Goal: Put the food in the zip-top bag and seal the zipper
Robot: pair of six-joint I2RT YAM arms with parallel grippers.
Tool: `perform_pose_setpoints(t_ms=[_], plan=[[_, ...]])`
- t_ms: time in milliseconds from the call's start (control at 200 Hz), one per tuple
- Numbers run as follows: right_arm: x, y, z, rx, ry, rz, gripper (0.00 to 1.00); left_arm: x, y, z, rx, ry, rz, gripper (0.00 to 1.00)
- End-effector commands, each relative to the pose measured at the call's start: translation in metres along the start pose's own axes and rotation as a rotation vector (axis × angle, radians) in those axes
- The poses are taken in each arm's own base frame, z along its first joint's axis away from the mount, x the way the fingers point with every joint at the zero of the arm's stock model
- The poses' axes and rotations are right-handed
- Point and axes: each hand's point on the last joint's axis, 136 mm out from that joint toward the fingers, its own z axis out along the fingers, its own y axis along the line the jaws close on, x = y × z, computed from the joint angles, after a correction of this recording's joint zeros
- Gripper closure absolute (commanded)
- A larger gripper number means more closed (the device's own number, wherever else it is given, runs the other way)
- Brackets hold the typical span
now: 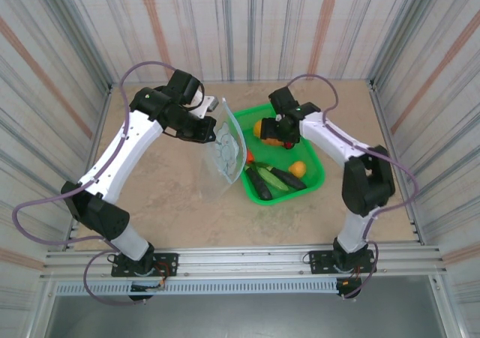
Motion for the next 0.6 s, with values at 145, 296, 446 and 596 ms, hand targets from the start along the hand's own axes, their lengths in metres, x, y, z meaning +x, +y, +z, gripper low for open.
perform_pose_setpoints(t_ms=[145, 296, 446, 596], plan=[[-0.02, 0.053, -0.139, -0.306, -0.241, -0.251, 0.21, -0.011, -0.016, -0.002, 0.075, -0.026, 0.016, 1.0], [0.007, 0.103, -0.196, -0.55, -0.345, -0.52, 0.2, -0.01, -0.024, 0.001, 0.124, -0.013, 0.03, 1.0], [0.04, 0.136, -0.218, -0.68, -0.427, -0.797, 0.16, -0.008, -0.027, 0.0, 0.145, -0.007, 0.047, 1.0], [0.057, 0.15, -0.215, -0.789, -0.514, -0.958, 0.16, -0.006, -0.031, -0.003, 0.181, -0.006, 0.037, 1.0]])
